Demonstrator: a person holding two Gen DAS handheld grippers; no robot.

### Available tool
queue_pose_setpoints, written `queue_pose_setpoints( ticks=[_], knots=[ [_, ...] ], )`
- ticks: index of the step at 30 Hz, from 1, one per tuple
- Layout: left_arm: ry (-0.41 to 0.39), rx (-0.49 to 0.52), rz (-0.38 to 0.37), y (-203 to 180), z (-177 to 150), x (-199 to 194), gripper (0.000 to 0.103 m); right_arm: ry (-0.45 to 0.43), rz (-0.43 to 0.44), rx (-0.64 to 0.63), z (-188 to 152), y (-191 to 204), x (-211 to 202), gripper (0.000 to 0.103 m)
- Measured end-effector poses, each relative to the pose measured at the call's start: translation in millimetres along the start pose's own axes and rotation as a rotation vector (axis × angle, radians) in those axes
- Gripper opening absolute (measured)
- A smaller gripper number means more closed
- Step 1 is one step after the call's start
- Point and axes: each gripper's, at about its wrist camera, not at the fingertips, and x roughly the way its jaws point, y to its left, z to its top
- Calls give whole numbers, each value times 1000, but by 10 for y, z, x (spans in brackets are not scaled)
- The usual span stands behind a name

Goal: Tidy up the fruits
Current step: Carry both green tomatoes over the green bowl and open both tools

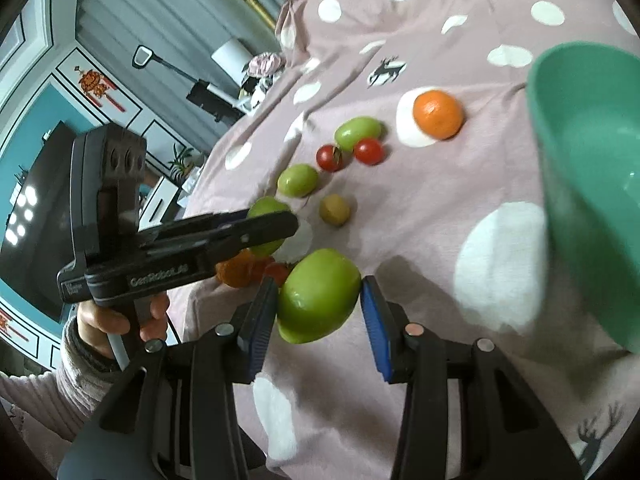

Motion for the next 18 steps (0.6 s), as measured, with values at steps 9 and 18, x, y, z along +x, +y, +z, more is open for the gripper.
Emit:
queue_pose_setpoints(
  ticks=[9,18],
  knots=[
    [-53,24,-31,-226,40,-199,35,-77,-12,7,-31,-45,-346,43],
    [-87,96,-67,-592,224,-181,35,-199,-41,36,-10,-237,-780,43]
  ],
)
